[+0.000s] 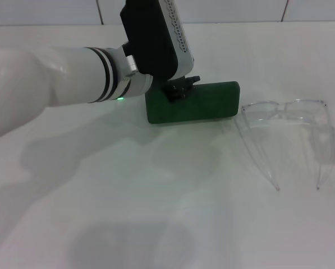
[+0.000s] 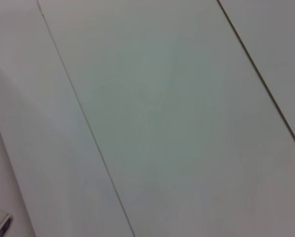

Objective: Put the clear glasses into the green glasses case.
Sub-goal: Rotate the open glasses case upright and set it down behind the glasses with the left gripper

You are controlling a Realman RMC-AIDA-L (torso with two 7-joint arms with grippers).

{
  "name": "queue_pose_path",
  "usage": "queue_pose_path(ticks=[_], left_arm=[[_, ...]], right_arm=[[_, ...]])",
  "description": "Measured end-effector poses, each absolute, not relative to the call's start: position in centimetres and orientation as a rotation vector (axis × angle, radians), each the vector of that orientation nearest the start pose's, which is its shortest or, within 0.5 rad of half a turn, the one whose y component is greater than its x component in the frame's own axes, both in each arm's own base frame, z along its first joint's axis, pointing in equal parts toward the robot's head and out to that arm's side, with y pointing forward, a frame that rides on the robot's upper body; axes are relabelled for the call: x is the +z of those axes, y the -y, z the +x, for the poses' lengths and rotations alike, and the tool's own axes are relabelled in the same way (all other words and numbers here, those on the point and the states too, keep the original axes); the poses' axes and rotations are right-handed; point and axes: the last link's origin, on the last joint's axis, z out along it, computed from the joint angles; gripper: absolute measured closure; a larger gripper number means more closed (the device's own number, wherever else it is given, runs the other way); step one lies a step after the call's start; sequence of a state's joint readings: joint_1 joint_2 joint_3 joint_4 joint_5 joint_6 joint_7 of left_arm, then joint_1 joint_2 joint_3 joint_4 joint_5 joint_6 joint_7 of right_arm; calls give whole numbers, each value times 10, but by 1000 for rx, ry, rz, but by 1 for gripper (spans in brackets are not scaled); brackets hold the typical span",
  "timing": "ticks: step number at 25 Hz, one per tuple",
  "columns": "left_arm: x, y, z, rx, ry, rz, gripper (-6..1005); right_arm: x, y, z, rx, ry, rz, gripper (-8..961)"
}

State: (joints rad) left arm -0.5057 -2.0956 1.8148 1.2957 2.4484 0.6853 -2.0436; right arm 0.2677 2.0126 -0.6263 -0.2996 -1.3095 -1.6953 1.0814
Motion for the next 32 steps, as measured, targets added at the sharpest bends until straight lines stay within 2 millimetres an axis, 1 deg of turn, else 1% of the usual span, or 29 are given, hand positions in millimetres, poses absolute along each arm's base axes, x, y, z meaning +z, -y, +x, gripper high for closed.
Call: queue_pose_path(ticks=[5, 11, 16, 23, 32], left_arm=[[-76, -380, -127, 99, -183, -2486, 661], [-77, -381, -128, 99, -179, -2483, 662], [-81, -379, -128, 110, -188, -2501, 662], [-81, -379, -129, 114, -185, -2504, 663], [-84, -375, -130, 132, -190, -2531, 664]], right_arm=[[50, -264, 327, 1292, -707, -1960, 891], [50, -265, 328, 1283, -713, -1958, 892], [49, -268, 327, 1278, -713, -1959, 892], [48, -273, 325, 1274, -710, -1971, 892], [47, -274, 325, 1269, -715, -1969, 891]])
